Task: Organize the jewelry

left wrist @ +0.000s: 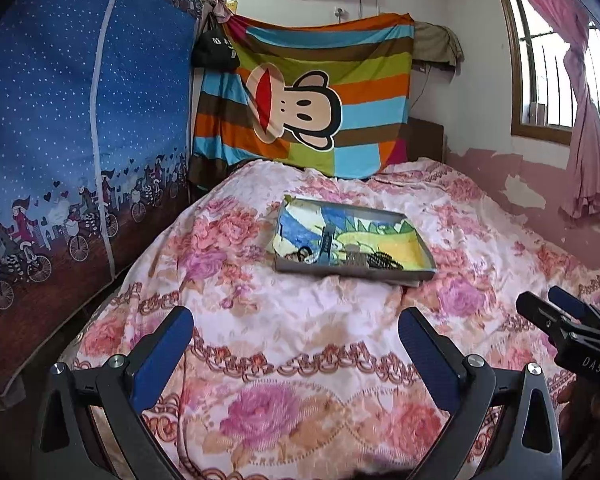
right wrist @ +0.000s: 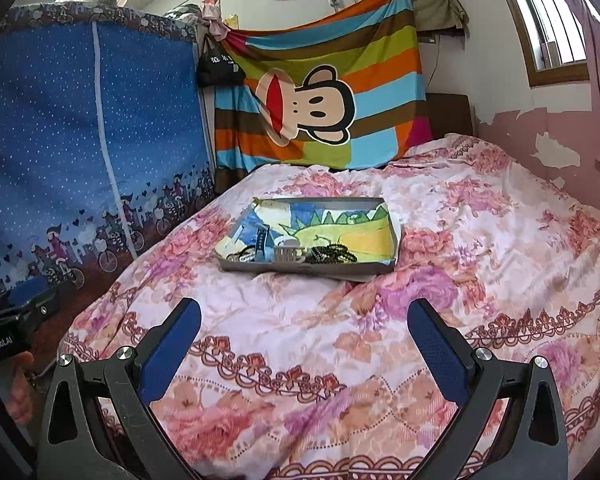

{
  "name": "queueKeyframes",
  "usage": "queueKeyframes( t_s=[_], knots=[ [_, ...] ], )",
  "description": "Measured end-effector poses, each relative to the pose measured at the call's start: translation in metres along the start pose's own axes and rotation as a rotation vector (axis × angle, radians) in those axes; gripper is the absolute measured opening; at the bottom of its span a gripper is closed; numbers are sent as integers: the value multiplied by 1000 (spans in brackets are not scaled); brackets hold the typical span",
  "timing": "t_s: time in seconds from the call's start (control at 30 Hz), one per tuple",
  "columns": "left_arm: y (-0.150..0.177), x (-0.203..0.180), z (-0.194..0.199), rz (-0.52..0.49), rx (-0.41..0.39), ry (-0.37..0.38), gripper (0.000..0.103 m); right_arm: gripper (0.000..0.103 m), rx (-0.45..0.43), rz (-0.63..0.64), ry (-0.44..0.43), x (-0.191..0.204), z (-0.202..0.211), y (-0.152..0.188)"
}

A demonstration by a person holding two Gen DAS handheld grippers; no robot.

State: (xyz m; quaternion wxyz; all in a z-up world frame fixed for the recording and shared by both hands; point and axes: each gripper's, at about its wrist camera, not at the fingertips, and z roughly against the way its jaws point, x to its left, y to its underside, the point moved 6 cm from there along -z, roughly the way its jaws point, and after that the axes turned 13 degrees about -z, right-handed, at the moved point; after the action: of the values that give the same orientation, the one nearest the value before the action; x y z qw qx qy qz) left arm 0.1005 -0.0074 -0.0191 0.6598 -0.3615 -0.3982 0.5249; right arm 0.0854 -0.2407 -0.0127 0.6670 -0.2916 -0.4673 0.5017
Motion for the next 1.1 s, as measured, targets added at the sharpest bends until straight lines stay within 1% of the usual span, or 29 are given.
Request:
queueKeyframes(
  t_s=[0.33,1.1],
  knots=[
    [9,-6,3,0,13,9,103,102,24,2,0,0,0,6],
    [11,-5,2,4,16,10,103,102,31,1,2,2,-1,9]
  ],
)
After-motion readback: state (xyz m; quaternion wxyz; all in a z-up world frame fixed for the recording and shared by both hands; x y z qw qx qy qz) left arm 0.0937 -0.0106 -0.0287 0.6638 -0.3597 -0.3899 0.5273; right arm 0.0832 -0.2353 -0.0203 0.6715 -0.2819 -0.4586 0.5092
